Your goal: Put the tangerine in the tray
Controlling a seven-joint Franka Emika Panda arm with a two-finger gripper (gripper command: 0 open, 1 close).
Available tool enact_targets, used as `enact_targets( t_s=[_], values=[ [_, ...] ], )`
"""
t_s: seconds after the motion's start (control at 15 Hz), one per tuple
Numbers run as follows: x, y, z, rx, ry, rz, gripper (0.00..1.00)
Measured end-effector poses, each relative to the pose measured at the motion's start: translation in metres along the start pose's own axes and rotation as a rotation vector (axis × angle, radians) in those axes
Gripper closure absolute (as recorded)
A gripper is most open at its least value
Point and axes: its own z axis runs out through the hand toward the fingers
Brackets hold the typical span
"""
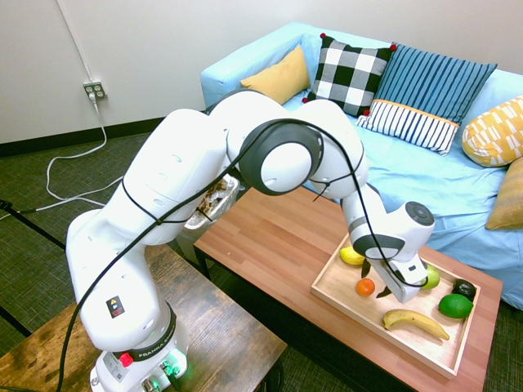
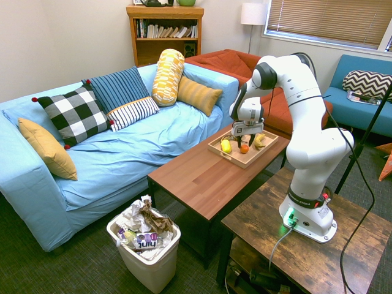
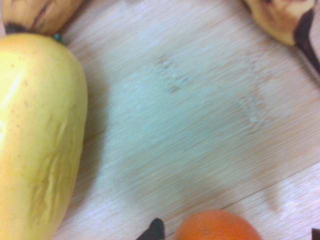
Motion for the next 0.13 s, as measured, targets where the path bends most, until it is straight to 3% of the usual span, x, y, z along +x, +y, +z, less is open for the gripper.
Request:
enact_targets(
  t_s=[0.13],
  values=[
    [0.000,0.006,-0.032,0.022,0.015,0.006,0.00]
  ],
)
